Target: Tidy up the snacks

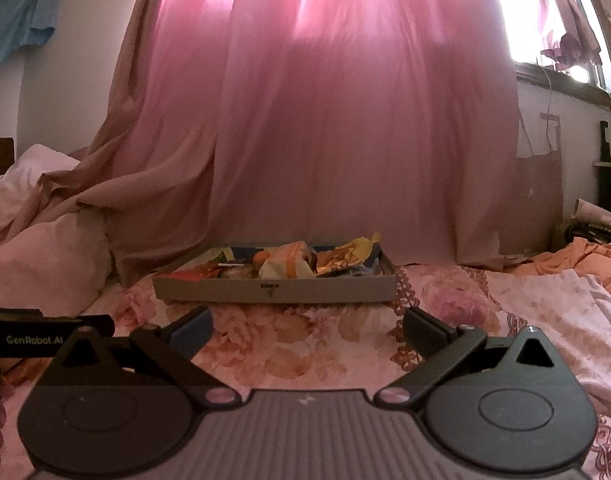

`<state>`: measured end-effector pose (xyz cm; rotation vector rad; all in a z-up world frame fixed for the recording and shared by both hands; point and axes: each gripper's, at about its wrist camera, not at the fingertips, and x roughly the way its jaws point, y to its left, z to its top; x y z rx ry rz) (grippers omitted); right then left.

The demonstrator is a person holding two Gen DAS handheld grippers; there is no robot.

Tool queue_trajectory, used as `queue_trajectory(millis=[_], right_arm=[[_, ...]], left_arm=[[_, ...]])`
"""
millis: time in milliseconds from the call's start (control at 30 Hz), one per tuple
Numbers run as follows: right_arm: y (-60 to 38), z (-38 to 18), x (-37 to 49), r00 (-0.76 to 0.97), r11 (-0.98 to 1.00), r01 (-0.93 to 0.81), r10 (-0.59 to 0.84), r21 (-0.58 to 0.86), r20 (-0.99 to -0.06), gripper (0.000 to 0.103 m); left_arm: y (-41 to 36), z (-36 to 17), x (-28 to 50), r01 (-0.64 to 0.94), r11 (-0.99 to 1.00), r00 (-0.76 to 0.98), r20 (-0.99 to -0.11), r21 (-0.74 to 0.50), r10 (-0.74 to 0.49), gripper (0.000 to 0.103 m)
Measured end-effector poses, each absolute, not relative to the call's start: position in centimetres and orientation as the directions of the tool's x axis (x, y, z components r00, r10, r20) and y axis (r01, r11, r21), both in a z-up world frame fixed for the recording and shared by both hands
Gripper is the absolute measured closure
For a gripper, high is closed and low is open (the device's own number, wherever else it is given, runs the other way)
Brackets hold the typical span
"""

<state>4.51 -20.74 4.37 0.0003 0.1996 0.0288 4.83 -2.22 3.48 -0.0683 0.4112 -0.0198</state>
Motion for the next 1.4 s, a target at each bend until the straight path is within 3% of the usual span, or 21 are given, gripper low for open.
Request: queue_trajectory(millis=[767, 1400], right_arm=[[-18.6, 3.0, 2.0, 0.975, 0.998, -0.055, 0.055, 0.008, -0.217, 0.0], [-18.6, 0.3, 2.2, 0.969, 0.999, -0.024, 0.029, 0.021, -0.245, 0.0]], left_arm=[[-1.0, 2.9, 2.0, -0.014, 0.997, 0.912, -0.41, -0.078, -0.019, 0.001], [0.7, 0.7, 1.0, -0.024, 0.997, 0.93, -0.368, -0.078, -0.006, 0.001]])
